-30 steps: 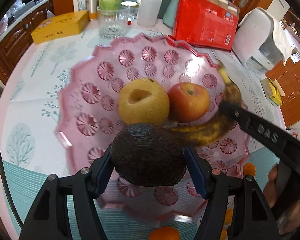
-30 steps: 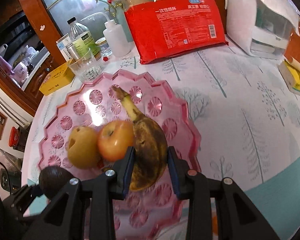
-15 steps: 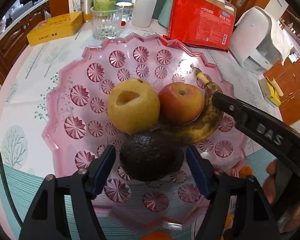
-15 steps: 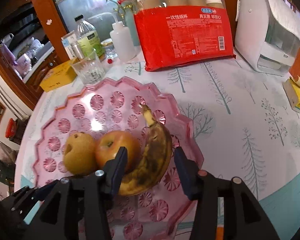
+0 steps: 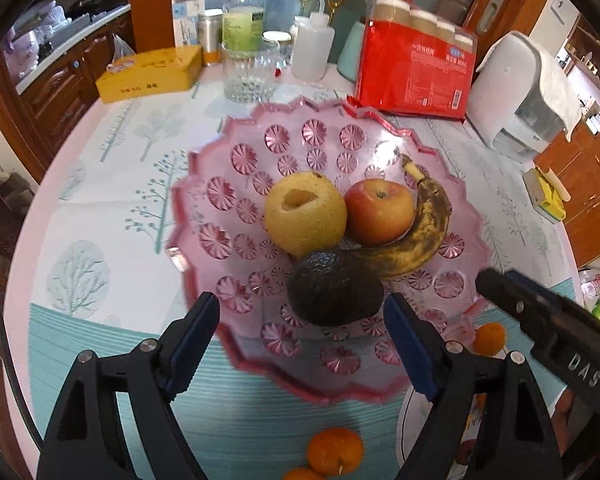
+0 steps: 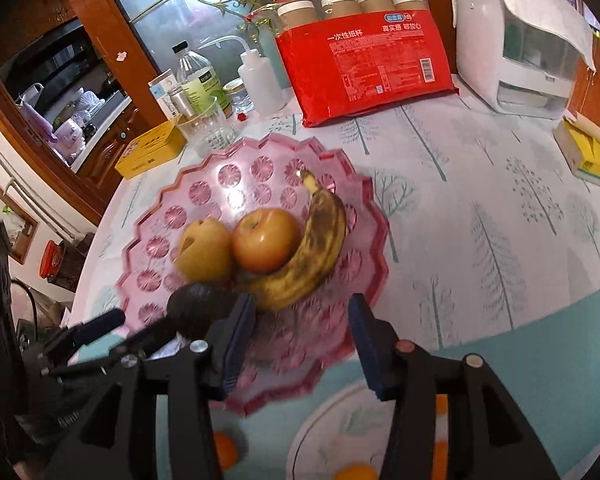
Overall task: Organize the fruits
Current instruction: 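Release both fruits and withdraw both tools from the bowl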
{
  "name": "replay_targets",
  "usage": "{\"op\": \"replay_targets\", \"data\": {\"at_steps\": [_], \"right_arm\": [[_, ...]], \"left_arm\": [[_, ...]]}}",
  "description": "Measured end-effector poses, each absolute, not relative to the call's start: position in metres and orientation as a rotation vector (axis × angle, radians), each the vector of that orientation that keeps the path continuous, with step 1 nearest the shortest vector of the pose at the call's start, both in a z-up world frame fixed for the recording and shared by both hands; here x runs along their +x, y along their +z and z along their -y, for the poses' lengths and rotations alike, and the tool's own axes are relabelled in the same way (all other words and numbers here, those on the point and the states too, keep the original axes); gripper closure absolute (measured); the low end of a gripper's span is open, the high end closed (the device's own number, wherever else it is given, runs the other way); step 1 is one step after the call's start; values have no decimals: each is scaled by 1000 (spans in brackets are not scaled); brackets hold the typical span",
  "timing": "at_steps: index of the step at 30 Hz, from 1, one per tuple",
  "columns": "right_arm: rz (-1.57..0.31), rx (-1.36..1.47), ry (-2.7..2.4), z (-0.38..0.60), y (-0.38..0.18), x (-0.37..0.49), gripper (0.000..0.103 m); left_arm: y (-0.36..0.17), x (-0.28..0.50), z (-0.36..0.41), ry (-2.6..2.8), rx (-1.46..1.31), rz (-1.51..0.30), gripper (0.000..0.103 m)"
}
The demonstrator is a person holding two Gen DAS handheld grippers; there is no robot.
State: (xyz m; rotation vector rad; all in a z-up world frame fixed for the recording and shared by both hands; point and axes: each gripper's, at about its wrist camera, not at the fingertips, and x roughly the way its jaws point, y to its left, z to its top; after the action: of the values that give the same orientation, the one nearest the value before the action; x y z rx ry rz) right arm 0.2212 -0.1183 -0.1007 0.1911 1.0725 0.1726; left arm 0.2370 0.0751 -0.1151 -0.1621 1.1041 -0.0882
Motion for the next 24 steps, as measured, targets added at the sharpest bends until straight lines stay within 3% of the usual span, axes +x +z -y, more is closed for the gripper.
{"op": "replay_targets", "data": {"at_steps": [24], "right_arm": [[-975,173,143,135,-33,123,54]], "left_arm": [[-24,143,-64,-86,-109,-974,13]]}}
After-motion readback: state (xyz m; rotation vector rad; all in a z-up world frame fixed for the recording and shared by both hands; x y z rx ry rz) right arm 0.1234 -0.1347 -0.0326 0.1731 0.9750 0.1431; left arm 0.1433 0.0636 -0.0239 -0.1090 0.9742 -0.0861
